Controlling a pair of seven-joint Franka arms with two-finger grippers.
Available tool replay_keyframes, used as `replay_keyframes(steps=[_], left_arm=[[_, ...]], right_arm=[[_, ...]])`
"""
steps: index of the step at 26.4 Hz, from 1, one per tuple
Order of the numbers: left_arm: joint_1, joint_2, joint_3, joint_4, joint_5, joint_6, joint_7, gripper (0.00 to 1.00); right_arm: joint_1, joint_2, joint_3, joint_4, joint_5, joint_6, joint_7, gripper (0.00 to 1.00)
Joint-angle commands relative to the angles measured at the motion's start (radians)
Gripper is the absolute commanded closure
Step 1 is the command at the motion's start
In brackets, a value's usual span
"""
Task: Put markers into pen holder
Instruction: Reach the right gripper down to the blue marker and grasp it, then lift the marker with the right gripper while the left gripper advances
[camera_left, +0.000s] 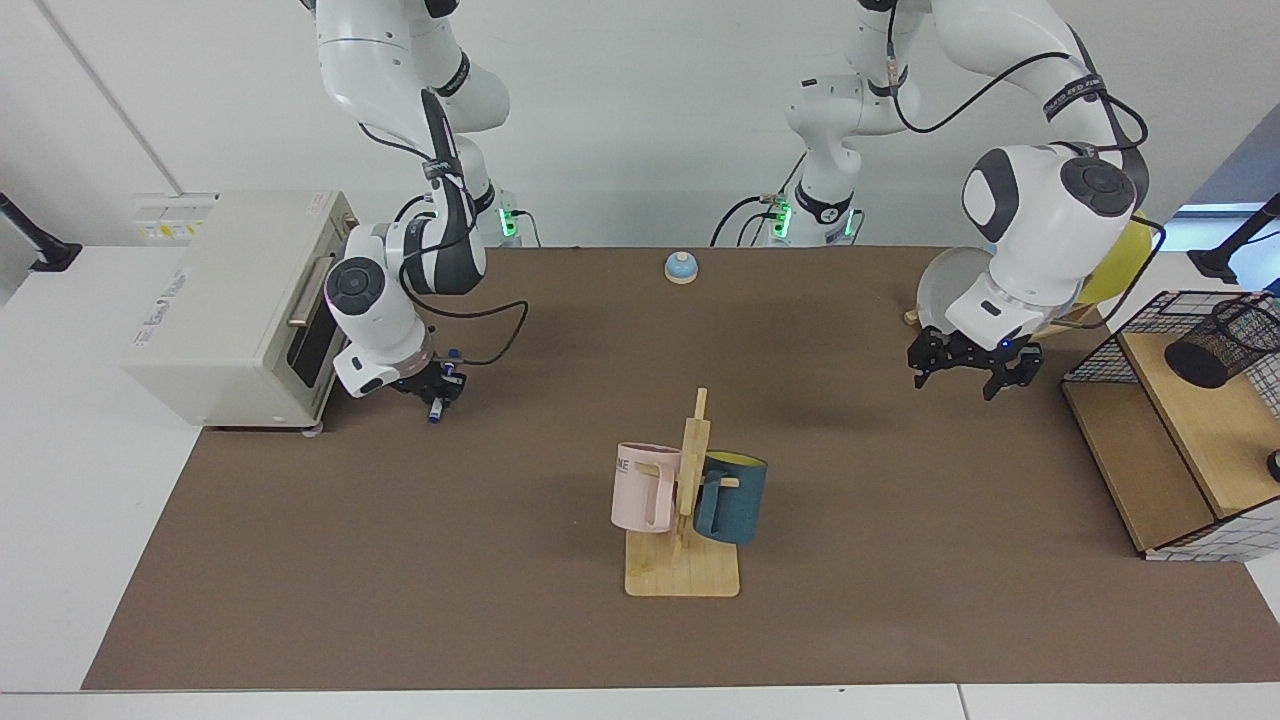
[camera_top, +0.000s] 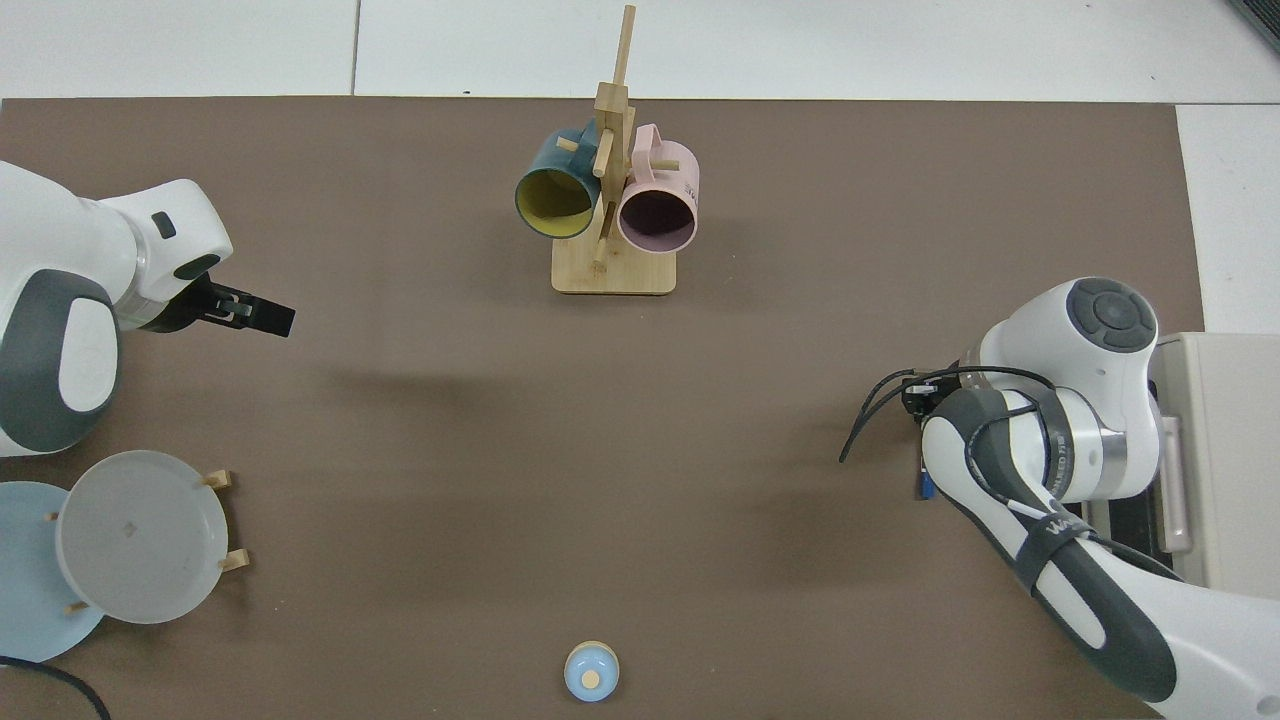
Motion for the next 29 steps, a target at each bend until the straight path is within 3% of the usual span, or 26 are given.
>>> replay_keyframes(steps=[1,10,18,24,29], left_arm=[[-0.005,-0.007,0.014,-0.015,0.006,0.010,0.234,0.00],[-0.006,-0.010,0.022,-0.012,-0.021,0.001,0.619,0.00],[-0.020,-0.013,0.011,-0.004,-0.060,-0.015,0.951,0.00],[-0.034,-0.020,0.005,-0.002,-0.060,-0.094,1.081,0.00],[-0.068,-0.032,0.005,0.042,-0.060,-0.128,1.069,0.00]], right_arm=[[-0.001,0.006,0.004,0.001,0.011,0.027,0.024,1.00],[0.000,0.002,0.007,0.051,0.024,-0.056,0.030,1.00],[0.017,-0.032,0.008,0.252,0.203,-0.341,0.229,1.00],[0.104,-0.075,0.008,0.297,0.272,-0.365,0.519,1.00],[0.186,-0.077,0.008,0.344,0.389,-0.366,0.741,1.00]])
